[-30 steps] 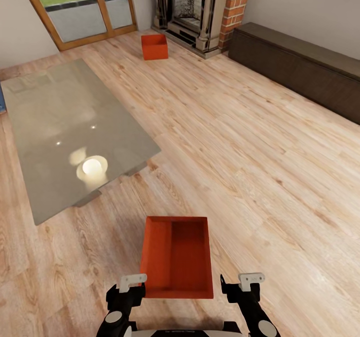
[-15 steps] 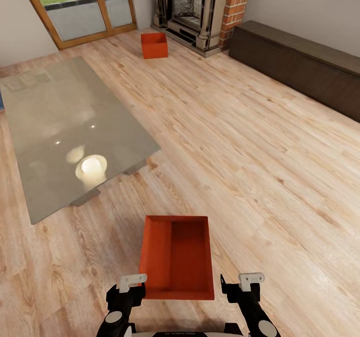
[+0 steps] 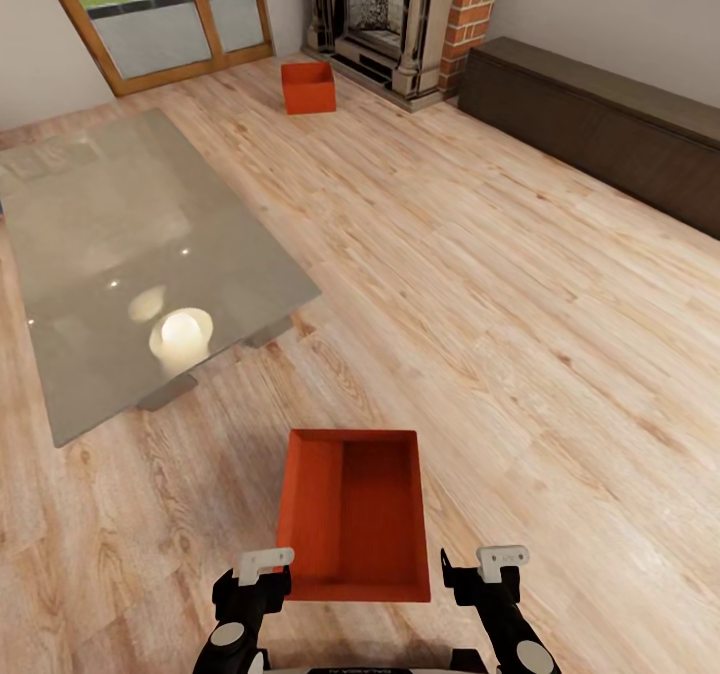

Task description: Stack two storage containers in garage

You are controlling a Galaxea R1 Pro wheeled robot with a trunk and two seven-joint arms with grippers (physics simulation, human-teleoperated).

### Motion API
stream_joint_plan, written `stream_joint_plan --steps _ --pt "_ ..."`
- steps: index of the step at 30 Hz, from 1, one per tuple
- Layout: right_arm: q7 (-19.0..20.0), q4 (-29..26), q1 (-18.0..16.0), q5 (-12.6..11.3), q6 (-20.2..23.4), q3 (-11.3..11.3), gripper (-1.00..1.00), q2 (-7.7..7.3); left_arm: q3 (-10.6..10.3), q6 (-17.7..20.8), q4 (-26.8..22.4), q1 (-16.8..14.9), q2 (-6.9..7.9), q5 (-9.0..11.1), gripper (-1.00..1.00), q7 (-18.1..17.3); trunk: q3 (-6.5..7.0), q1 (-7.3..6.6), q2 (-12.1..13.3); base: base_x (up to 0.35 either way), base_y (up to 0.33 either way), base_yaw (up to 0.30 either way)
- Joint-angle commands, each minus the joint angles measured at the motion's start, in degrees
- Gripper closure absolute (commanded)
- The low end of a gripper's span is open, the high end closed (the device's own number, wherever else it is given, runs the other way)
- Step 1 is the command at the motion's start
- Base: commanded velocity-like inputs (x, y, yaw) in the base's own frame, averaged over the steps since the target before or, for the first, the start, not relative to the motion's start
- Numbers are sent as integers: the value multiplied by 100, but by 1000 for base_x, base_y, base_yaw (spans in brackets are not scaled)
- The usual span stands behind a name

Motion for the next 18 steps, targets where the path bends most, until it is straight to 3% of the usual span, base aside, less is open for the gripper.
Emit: stream_joint_plan --steps 1,18 --pt "-34 -9 -1 55 38 10 -100 -1 -14 25 -8 -4 3 36 -100 42 -22 22 -43 0 0 0" --pt "-34 -5 -1 49 38 16 -100 -1 -14 25 -8 -4 3 36 -100 42 -327 396 -725 0 0 0"
